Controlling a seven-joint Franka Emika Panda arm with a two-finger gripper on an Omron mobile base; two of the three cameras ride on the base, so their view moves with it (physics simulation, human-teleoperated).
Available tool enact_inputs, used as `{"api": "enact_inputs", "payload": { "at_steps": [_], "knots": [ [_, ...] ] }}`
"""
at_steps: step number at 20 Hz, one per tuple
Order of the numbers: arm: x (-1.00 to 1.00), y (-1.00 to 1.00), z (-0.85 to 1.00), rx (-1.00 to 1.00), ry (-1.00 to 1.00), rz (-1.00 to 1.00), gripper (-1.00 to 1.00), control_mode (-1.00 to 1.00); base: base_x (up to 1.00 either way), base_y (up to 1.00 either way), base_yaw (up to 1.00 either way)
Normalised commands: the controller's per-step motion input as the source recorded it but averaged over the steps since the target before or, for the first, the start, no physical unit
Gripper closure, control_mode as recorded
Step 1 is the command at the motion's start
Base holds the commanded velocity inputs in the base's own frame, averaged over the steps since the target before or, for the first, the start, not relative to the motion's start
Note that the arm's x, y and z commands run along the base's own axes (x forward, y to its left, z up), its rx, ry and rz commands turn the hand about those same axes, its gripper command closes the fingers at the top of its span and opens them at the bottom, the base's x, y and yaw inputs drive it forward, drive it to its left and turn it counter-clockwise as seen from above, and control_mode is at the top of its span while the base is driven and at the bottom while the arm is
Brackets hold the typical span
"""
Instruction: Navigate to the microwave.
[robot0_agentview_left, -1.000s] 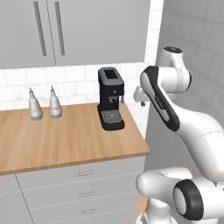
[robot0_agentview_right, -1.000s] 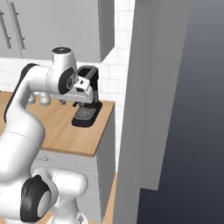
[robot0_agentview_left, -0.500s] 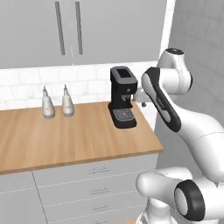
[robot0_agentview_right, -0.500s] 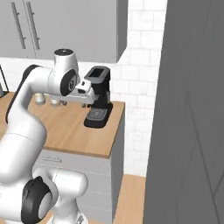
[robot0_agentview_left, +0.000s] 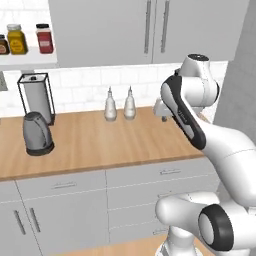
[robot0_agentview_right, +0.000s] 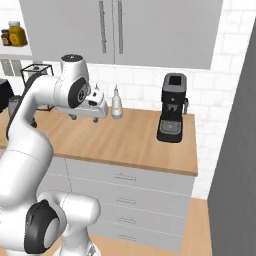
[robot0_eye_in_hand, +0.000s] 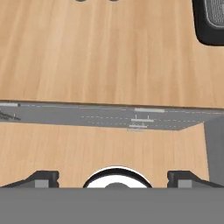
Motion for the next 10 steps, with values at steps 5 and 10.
{"api": "enact_inputs", "payload": {
  "at_steps": [5,10],
  "knots": [
    [0.00,0.00,0.00,0.00,0.00,0.00,-1.00,1.00,-0.40,1.00,0.04],
    [0.00,0.00,0.00,0.00,0.00,0.00,-1.00,1.00,-0.20,1.00,0.03]
  ]
}}
